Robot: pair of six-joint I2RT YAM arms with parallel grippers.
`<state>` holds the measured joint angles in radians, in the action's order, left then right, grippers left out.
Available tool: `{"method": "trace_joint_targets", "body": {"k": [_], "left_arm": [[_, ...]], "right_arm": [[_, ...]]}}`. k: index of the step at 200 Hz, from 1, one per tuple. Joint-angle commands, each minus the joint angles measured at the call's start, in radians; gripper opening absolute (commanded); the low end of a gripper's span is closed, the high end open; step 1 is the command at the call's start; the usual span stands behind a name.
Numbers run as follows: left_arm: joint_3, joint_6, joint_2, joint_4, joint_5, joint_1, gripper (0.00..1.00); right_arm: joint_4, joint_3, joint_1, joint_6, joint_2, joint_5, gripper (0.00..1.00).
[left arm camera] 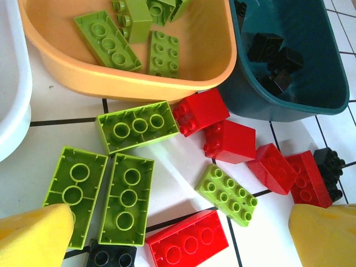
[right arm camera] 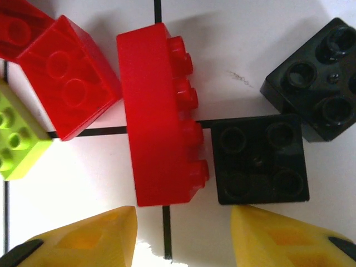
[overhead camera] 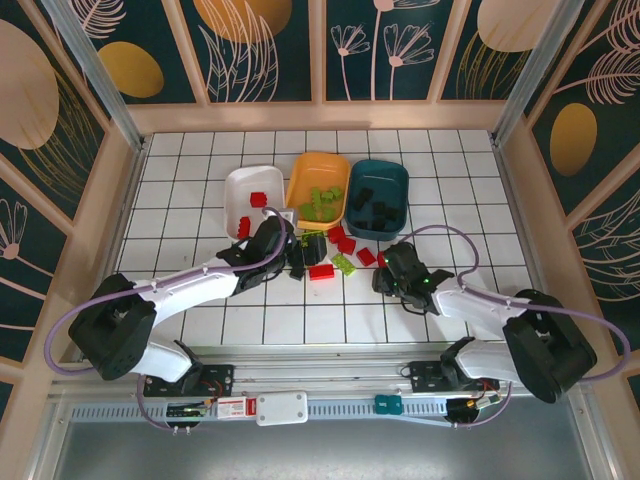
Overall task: Sort the legos into containers by color
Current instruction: Pick up the lego from the center of the table, then place the lego in the container.
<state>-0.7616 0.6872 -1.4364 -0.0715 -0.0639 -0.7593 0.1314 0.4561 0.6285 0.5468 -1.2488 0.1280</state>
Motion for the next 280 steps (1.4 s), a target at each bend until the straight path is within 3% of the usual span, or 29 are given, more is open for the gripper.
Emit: {"method": "trace_joint_targets", "body": {"k": [1,52,79,111,140,181,205,242,280], "left_arm": [[0.029,0.023,0.023,-0.016,-0.016,0.003,0.99],[0.091,0.034,0.082,-0.001,-0.026,0.002,0.99],[0.115,0.035,0.109,0.015,-0.039,0.002,0.99],[0.134,0.028,0.149,0.045,-0.079,0.002,0.99],[0.128,0.025,0.168,0.119,-0.172,0.003,0.99],[0.196,0.087,0.277,0.172,-0.311,0.002,0.99],[0.249,0.147,0.362,0.216,-0.379,0.003,0.99],[0.331,0.215,0.522,0.261,-0.392,0.003,0.99],[0.373,0.248,0.645,0.322,-0.400,0.003,0.99]], "right_arm": [[-0.041,0.055,-0.009,-0.035,-0.054,0.055,0.46],[-0.056,0.111,-0.009,-0.062,-0.163,0.103,0.39],[-0.047,0.120,-0.005,-0.063,-0.166,0.101,0.26],[0.002,0.095,0.017,-0.058,-0.078,0.083,0.15],[0.079,0.070,0.100,-0.046,0.065,0.062,0.10],[0.050,0.160,0.193,-0.115,0.183,-0.106,0.09],[-0.045,0.301,0.202,-0.177,0.053,-0.174,0.08],[-0.157,0.605,0.203,-0.257,-0.319,-0.279,0.08],[-0.117,1.009,0.202,-0.286,-0.714,-0.334,0.08]]}}
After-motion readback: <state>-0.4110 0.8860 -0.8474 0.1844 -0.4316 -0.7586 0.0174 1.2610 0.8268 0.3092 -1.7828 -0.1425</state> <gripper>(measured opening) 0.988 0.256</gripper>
